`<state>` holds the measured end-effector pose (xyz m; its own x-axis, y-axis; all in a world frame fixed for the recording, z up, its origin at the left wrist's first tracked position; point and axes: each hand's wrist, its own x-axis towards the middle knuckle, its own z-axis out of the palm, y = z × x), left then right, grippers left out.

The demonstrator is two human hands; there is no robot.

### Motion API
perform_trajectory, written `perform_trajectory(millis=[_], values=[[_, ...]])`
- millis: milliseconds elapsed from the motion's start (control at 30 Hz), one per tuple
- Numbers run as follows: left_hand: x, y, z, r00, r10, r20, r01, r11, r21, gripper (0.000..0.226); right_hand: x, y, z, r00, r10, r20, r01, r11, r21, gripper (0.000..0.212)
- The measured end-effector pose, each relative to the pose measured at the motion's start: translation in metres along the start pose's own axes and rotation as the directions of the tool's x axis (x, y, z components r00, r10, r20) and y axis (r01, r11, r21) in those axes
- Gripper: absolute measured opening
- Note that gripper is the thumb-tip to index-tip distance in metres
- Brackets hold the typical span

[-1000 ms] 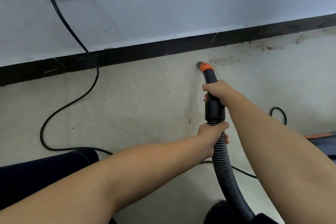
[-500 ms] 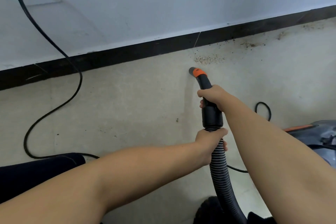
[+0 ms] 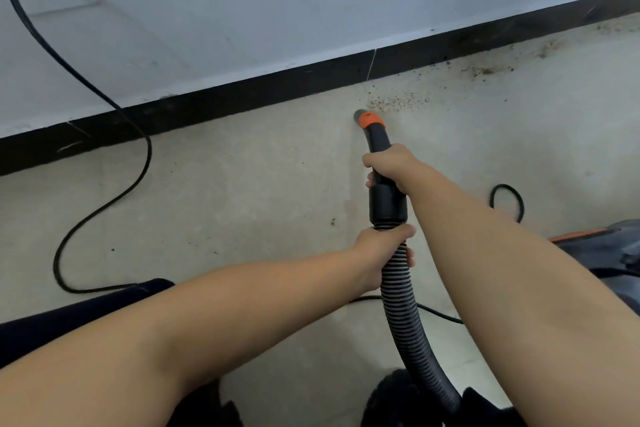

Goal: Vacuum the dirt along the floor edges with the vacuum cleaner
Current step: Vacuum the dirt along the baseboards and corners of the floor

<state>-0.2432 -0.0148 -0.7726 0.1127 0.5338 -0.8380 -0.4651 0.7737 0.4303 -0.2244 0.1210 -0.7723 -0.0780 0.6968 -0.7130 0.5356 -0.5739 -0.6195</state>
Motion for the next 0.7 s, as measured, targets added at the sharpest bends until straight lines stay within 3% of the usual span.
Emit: perform_trajectory(millis=[233,700], values=[[0.009,0.001,0.025,0.998,-0.024,0.053,0.018,0.995,0.1,0.016,0.006,0.015,-0.043,0.992,0.052,-0.114,-0.041,0.994,0.102,0.024],[0.06,0.04,0.069,0.996,-0.031,0.08,0.023,0.995,0.102,0.017,0.055,-0.002,-0.103,0.968,0.081,-0.237,-0.05,0.99,0.131,0.021]])
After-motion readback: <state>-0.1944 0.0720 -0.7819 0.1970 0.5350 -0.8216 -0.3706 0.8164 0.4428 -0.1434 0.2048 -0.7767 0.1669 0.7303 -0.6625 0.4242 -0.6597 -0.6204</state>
